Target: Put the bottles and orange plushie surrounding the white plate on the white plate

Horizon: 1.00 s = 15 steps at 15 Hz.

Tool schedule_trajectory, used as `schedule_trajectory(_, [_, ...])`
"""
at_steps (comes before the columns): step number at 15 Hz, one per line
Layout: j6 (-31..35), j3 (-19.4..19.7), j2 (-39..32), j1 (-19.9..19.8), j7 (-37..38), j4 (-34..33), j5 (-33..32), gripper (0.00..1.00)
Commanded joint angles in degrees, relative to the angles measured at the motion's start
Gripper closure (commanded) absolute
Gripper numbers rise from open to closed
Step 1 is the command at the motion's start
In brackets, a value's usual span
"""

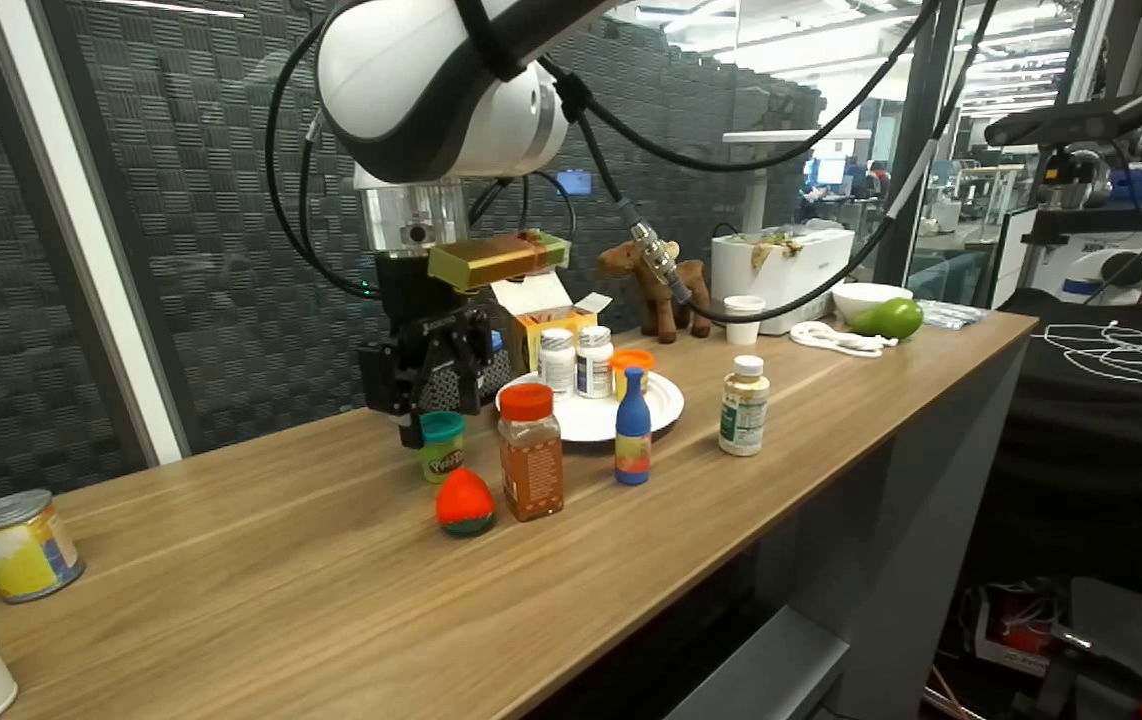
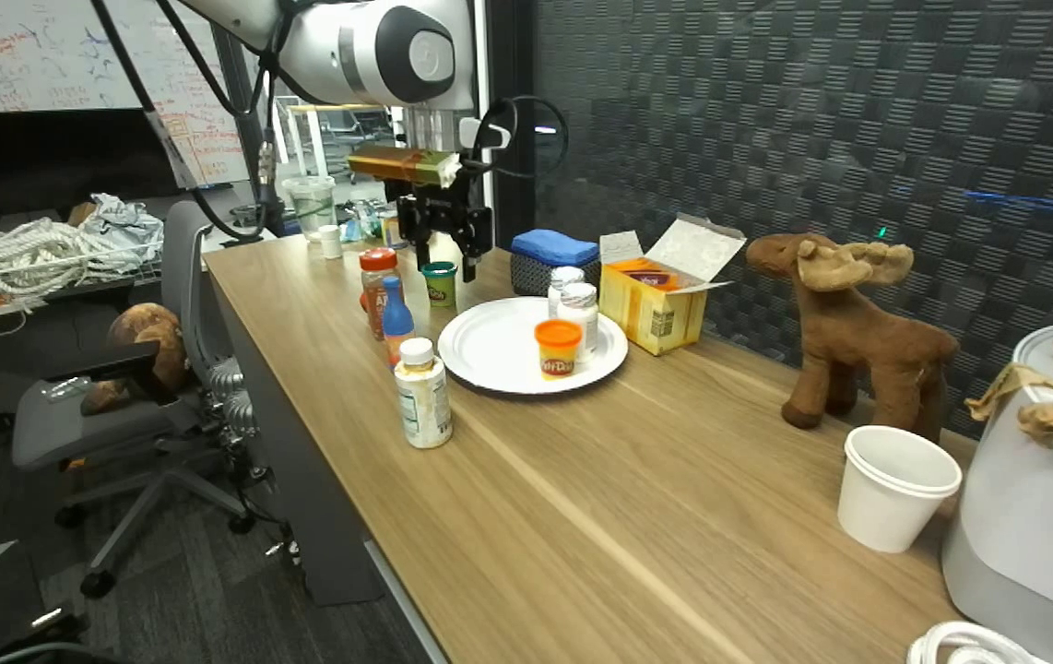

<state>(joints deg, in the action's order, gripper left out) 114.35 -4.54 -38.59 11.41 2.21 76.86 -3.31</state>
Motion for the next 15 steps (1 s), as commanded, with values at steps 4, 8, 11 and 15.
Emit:
schedule_trajectory(4, [-0.78, -0.07, -0.86, -0.15, -0.54, -2.48, -0.22, 0.71])
schedule_trajectory(8, [-1.00, 0.63, -0.36, -0.23, -0.14, -3.23, -0.97, 0.72])
schedule_trajectory(11, [-1.37, 1.33, 0.35, -0.93, 0.20, -4.06, -0.94, 0.72])
schedule_trajectory(15, [-0.64, 2.47, 1.13, -2.40, 0.86, -3.38, -0.64, 0.72])
